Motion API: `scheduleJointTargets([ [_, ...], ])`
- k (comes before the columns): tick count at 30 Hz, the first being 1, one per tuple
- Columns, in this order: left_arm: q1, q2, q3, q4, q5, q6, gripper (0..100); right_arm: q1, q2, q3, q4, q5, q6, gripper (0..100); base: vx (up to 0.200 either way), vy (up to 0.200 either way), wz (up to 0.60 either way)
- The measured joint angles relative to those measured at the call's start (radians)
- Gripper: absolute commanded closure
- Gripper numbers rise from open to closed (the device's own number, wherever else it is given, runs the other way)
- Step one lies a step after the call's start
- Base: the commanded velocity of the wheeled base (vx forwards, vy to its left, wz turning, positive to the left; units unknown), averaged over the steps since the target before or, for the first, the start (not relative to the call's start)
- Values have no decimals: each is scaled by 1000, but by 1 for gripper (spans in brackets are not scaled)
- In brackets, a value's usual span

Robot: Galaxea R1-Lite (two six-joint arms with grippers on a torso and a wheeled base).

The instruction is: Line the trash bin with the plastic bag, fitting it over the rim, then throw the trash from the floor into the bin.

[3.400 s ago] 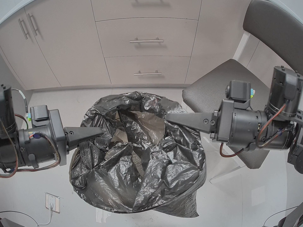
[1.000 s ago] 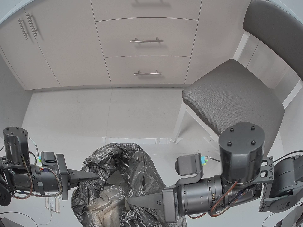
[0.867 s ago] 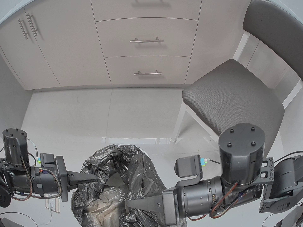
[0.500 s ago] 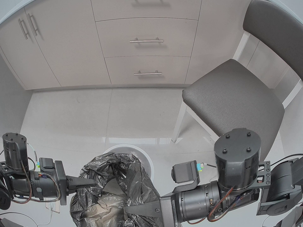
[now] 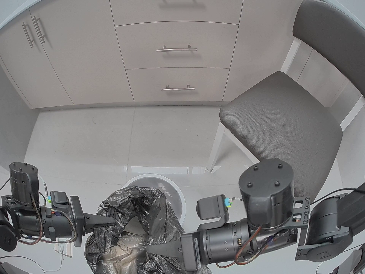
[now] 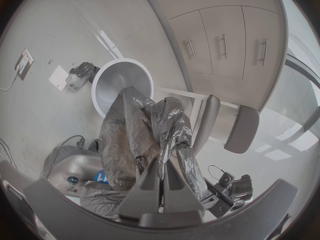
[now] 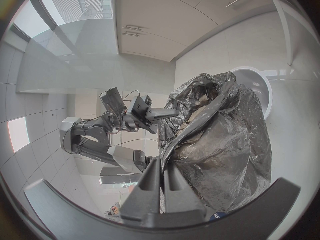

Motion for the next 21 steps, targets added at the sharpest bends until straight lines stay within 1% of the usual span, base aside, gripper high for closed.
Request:
scheduleJointTargets([
  [5,58,50,-17,-21,-1,62,100,-21,37,-32,-1,-13,-4,100,0,0,0],
  [11,121,134,-73,-80,-5,80,100,-64,87,-100,0,-25,-11,100,0,0,0],
  [16,151,238,-124,-131,-3,92,100,-94,136,-160,4,-28,-14,100,0,0,0],
  [19,160,307,-145,-196,1,119,100,-106,169,-187,4,-39,-32,100,0,0,0],
  [21,164,351,-154,-251,4,131,100,-116,192,-204,6,-59,-51,100,0,0,0],
])
